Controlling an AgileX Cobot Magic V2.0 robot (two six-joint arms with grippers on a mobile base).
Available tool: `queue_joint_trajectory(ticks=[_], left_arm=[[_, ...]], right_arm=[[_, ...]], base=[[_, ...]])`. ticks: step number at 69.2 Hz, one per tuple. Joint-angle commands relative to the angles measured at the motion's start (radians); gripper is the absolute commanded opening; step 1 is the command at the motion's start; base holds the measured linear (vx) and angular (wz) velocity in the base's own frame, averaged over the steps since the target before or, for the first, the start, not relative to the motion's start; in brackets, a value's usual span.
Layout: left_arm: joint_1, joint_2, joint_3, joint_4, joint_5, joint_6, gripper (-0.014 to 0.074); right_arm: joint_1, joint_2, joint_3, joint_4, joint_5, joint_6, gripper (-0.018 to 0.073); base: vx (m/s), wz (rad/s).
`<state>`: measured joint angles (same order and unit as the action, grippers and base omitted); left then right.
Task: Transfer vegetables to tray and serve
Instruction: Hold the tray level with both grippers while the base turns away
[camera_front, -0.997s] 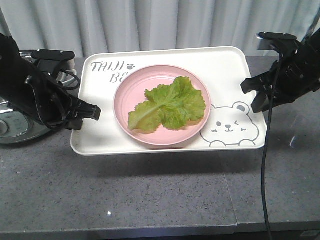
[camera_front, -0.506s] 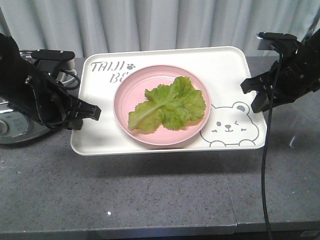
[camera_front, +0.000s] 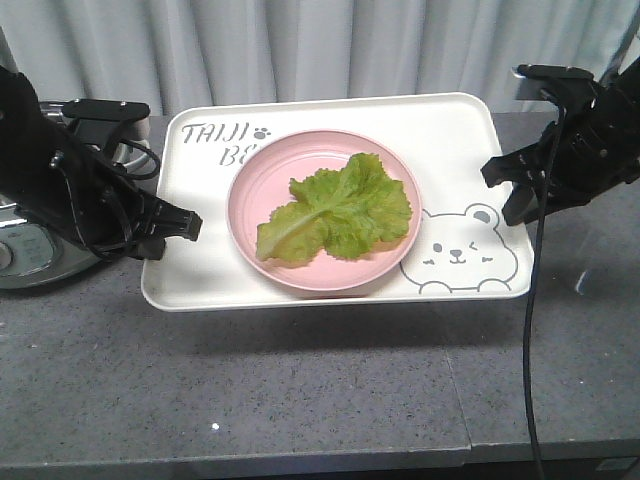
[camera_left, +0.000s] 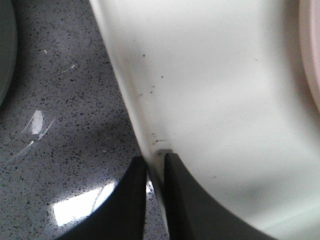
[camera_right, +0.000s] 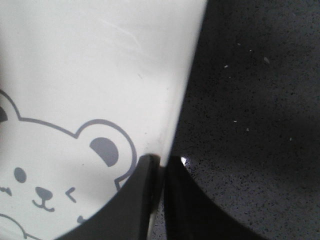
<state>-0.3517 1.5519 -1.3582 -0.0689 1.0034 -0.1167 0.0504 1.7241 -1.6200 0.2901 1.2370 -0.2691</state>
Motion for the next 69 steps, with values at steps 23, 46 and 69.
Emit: queue_joint_trajectory(ticks=[23, 46, 69], left_arm=[[-0.023, -0.043, -0.033, -0.113, -0.088, 0.026, -0.0006], [-0.023, -0.043, -0.033, -0.113, -0.088, 0.026, -0.0006], [-0.023, -0.043, -0.033, -0.113, -0.088, 0.026, -0.0006]], right_arm=[[0.017, -0.055, -0.029, 0.145, 0.046, -0.043, -0.0006], [0.017, -0.055, -0.029, 0.145, 0.046, -0.043, -0.0006], [0.017, -0.055, -0.029, 0.145, 0.046, -0.043, -0.0006]], base=[[-0.01, -0.05], [-0.01, -0.1], [0.0, -0.16]])
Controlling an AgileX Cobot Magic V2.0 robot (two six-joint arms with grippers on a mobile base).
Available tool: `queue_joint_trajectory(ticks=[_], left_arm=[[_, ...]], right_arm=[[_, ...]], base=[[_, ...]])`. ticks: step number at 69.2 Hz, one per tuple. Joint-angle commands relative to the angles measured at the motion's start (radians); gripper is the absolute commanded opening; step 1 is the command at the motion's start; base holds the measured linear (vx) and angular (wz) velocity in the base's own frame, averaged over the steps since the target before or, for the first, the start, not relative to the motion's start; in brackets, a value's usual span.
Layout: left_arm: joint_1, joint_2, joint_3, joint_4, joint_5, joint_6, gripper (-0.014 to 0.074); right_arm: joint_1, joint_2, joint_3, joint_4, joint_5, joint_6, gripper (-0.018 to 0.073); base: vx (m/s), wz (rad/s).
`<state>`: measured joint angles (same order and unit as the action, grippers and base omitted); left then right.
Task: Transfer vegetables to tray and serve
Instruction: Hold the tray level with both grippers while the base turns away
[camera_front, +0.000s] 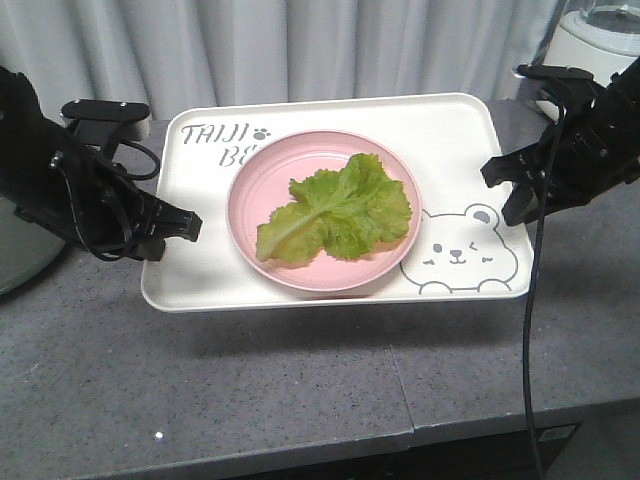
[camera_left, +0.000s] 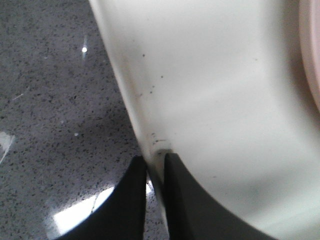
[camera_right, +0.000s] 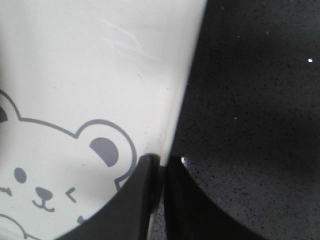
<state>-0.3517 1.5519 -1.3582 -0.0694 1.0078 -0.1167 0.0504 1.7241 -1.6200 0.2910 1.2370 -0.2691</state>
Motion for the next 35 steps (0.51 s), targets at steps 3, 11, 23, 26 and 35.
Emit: queue_joint_trajectory(ticks=[3, 11, 23, 26, 35], left_arm=[[-0.023, -0.043, -0.033, -0.112, -0.092, 0.026, -0.0006], [-0.023, -0.043, -0.033, -0.112, -0.092, 0.026, -0.0006], [-0.023, -0.043, -0.033, -0.112, -0.092, 0.026, -0.0006], [-0.023, -0.043, -0.033, -0.112, -0.092, 0.026, -0.0006], [-0.023, -0.043, -0.033, -0.112, -0.092, 0.026, -0.0006]], right_arm=[[0.017, -0.055, -0.029, 0.144, 0.046, -0.043, -0.0006], [0.017, -0.055, -0.029, 0.144, 0.046, -0.043, -0.0006], [0.017, -0.055, -0.029, 0.144, 0.046, -0.043, -0.0006], [0.017, -0.055, -0.029, 0.144, 0.046, -0.043, -0.0006], [0.017, -0.055, -0.029, 0.144, 0.046, -0.043, -0.0006]], base=[[0.01, -0.17], [0.01, -0.17], [0.01, -0.16], [0.01, -0.17], [0.0, -0.17]])
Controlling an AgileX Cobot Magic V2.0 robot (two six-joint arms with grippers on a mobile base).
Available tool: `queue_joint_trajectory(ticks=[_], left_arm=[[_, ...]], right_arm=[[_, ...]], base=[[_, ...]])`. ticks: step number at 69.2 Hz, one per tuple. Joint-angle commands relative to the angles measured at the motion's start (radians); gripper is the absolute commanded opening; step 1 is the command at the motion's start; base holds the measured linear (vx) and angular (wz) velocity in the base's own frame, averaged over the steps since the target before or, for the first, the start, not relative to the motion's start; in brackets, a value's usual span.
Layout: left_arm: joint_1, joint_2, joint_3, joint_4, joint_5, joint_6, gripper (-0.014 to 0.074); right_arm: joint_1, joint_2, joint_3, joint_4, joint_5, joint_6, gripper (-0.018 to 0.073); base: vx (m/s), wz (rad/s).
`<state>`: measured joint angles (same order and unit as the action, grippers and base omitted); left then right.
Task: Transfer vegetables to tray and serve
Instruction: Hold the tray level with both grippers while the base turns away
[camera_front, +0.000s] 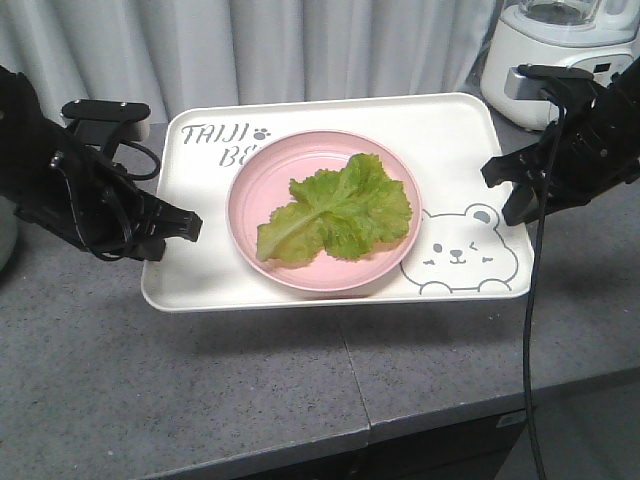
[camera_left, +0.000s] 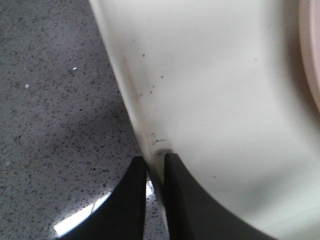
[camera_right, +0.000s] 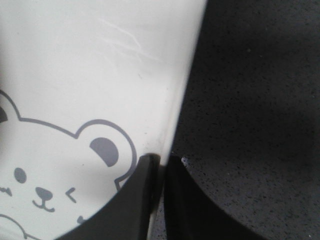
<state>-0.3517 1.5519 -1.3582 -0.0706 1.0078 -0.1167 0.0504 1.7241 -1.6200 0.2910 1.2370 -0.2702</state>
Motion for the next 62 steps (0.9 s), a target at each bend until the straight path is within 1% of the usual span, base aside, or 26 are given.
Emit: queue_joint_trajectory(ticks=[1, 62], left_arm=[[-0.023, -0.043, -0.033, -0.111, -0.092, 0.026, -0.0006], [-0.023, -0.043, -0.033, -0.111, -0.092, 0.026, -0.0006]], right_arm=[[0.017, -0.055, -0.029, 0.144, 0.046, -0.042, -0.0006], [0.017, -0.055, -0.029, 0.144, 0.046, -0.042, -0.0006]], base=[[0.0, -0.17], [0.0, -0.19]])
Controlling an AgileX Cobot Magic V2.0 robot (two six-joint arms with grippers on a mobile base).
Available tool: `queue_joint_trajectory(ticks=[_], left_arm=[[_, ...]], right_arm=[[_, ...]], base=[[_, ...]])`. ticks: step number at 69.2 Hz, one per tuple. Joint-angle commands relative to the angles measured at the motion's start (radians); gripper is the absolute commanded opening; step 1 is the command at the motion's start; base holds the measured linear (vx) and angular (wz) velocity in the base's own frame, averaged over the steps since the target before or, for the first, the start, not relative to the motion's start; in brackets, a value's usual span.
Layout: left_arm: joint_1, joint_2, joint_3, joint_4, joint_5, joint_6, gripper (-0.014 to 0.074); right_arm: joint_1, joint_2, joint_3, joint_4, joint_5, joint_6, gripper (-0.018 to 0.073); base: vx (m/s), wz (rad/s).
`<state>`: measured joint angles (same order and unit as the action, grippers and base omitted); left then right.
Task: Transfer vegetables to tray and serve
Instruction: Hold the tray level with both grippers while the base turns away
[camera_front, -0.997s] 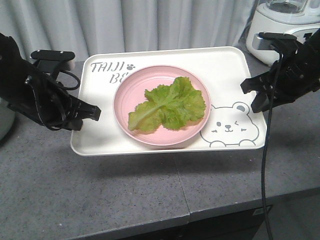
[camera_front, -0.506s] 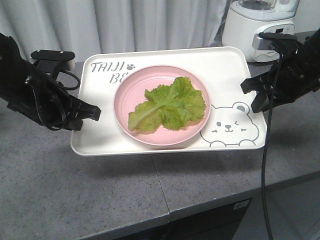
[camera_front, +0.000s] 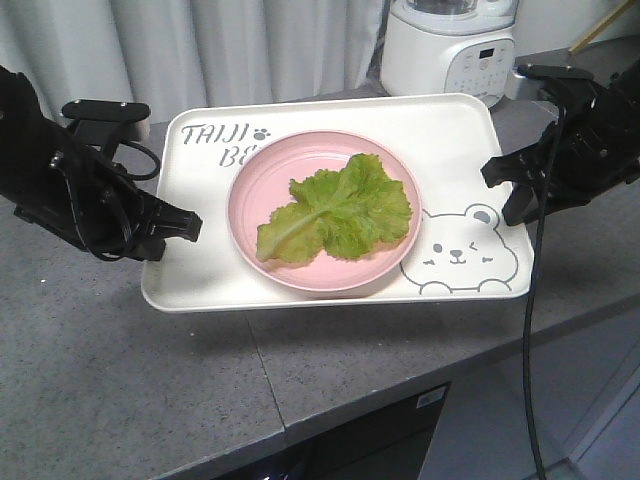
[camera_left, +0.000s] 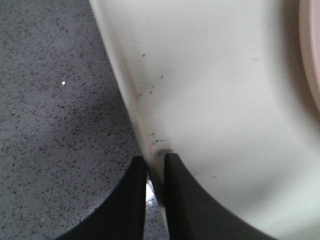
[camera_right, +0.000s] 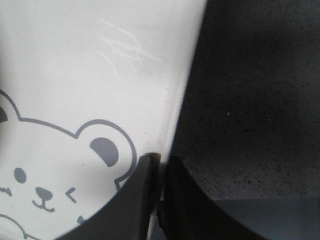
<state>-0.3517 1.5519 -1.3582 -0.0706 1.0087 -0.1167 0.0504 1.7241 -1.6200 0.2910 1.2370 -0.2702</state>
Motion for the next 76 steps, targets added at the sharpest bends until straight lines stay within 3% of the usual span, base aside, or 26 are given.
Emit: queue_joint_trajectory(ticks=[1, 76], left_arm=[[-0.023, -0.043, -0.033, -0.111, -0.093, 0.026, -0.0006], [-0.023, -0.043, -0.033, -0.111, -0.093, 0.026, -0.0006]], right_arm=[[0.017, -0.055, -0.029, 0.144, 0.046, -0.042, -0.0006], [0.017, -0.055, -0.029, 0.144, 0.046, -0.042, -0.0006]], base=[[0.0, -0.23], [0.0, -0.23]])
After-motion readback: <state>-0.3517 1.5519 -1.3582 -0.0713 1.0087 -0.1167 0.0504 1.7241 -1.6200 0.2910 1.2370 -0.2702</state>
